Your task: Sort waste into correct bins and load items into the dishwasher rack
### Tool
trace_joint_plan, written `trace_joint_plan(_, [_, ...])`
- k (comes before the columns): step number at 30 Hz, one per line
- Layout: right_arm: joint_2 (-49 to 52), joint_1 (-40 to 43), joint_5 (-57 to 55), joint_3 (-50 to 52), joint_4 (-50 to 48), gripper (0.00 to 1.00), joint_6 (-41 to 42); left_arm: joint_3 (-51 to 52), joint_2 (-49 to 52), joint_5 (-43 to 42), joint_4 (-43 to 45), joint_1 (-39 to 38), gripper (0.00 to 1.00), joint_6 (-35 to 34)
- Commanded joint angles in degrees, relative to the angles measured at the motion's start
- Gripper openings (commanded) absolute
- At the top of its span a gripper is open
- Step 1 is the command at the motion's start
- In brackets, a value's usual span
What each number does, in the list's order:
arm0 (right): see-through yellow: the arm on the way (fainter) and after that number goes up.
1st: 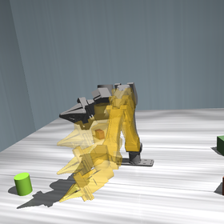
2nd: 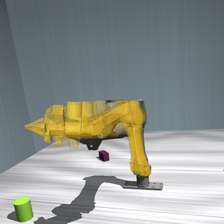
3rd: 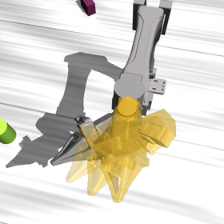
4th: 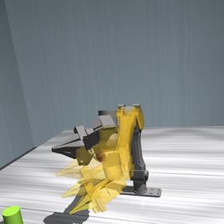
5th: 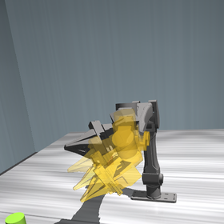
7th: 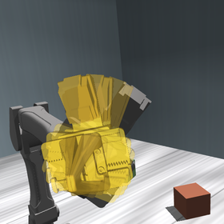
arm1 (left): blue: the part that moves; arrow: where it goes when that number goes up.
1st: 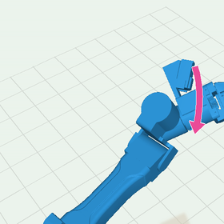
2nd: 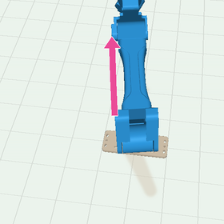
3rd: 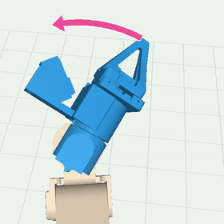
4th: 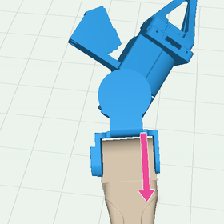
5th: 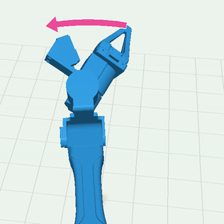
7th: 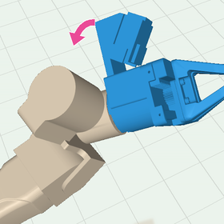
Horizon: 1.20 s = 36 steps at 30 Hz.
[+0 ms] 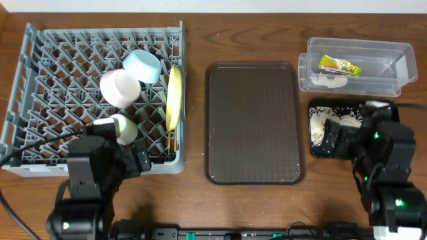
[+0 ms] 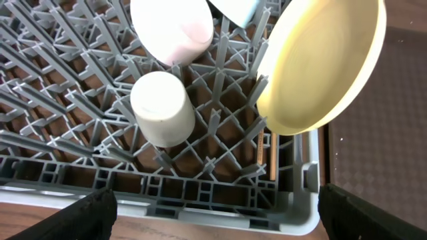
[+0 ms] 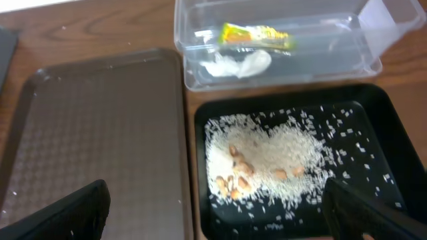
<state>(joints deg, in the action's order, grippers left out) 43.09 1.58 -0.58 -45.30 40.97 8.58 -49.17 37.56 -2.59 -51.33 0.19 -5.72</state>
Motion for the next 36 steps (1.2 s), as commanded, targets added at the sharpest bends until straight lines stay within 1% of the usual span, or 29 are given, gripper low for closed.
trace_joint_plan(1, [-1.75,-0.15,-1.77,1.16,1.99,0.99,0.79,0.20,-1.07,0.50,0.17,-0.26,0.97,0.57])
trace_joint_plan(12, [-1.84,-0.15,-1.77,1.16,9.79,0.99,0.79,0.20,-0.92,0.50,0.02,-0.26,0.98,0.57])
trace_joint_plan(23, [-1.86,-0.15,-1.77,1.16,10.27,0.99,0.79,0.20,-0.92,0.50,0.02,-0.26,0.98,0.55])
trace_joint_plan(27, [-3.69,-0.17,-2.49,1.33,10.32,0.99,-0.07,0.20,-0.92,0.50,0.02,-0.26,0.98,0.57])
trace_joint_plan(29, [-6.29,-0.17,-0.81,2.40,7.58,0.99,-0.07,0.20,-0.92,0.50,0.02,-0.26,0.98,0.57])
trace_joint_plan(31, [-11.10,-0.17,0.04,5.35,1.57,0.99,-0.09,0.20,-0.92,0.50,0.02,-0.26,0.98,0.57])
trace_joint_plan(36, [-24.85,-1.97,0.59,17.75,-14.40,0.99,-0.61,0.20,-0.92,0.50,0.02,-0.26,0.98,0.57])
